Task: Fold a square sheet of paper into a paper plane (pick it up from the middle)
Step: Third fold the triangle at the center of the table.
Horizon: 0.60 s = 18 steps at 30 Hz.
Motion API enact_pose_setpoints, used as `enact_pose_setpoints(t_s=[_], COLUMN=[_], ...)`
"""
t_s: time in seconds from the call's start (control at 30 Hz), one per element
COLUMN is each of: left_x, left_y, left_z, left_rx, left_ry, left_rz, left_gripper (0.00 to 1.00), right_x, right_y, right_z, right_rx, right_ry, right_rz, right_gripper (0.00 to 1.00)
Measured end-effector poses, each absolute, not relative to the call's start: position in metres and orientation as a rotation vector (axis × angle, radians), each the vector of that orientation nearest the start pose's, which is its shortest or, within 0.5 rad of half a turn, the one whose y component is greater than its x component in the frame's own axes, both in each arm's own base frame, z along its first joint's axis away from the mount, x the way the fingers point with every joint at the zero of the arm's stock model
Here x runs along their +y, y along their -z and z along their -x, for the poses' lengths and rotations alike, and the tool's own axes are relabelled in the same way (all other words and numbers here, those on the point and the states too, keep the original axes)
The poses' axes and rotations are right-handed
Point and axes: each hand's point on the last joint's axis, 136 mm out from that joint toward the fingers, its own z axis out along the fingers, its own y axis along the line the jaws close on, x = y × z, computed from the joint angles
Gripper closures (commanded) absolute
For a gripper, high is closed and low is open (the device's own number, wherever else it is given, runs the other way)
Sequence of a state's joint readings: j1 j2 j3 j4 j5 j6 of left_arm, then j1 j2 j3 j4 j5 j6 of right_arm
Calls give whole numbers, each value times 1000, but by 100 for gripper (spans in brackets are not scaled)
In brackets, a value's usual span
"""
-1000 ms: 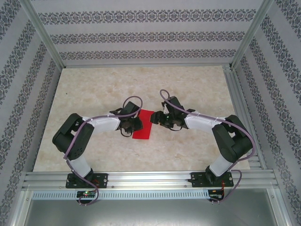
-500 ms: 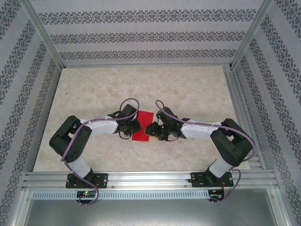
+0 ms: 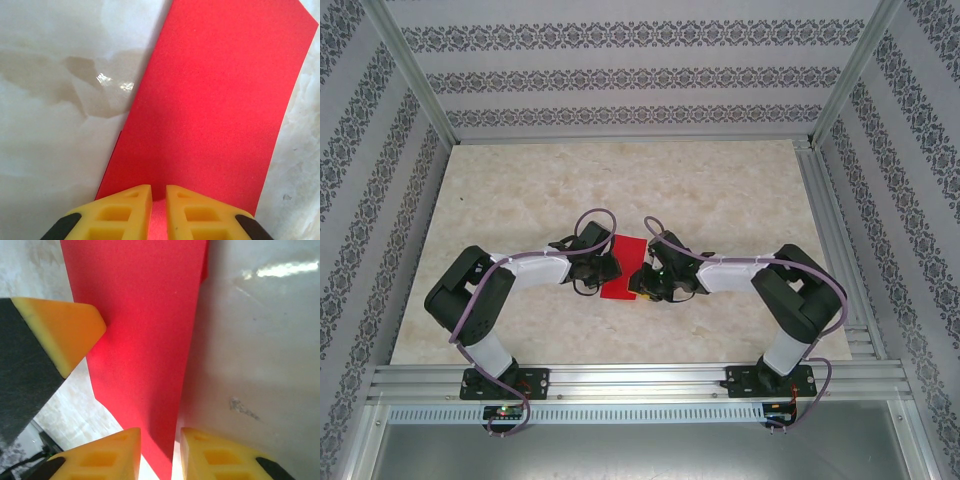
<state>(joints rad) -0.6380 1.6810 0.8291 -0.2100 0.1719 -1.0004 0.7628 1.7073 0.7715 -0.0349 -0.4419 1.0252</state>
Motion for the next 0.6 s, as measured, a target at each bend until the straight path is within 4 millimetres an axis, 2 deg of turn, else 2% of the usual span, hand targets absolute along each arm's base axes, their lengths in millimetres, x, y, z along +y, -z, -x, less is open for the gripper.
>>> enact_pose_setpoints(t_s=[0.13,0.23,0.47,0.6], left_x=[-247,-249,-261,-266], left_y=[-21,-29,-62,-63], left_z=[-283,-286,-314,-327], left_rx=[2793,2780,2700,2693], left_ry=[713,721,802,810], left_rz=[434,387,253,205], left_gripper=[75,71,70,74], right_x=[316,312,295,291], right_y=[-23,-24,-34,-38], right_z=[-223,-225,-235,-234], right_rx=[2905,2916,2943,2951], right_ry=[-1102,-1080,-1064,-1086], right_rz=[-156,-103,81,157], right_gripper=[94,98,100,100])
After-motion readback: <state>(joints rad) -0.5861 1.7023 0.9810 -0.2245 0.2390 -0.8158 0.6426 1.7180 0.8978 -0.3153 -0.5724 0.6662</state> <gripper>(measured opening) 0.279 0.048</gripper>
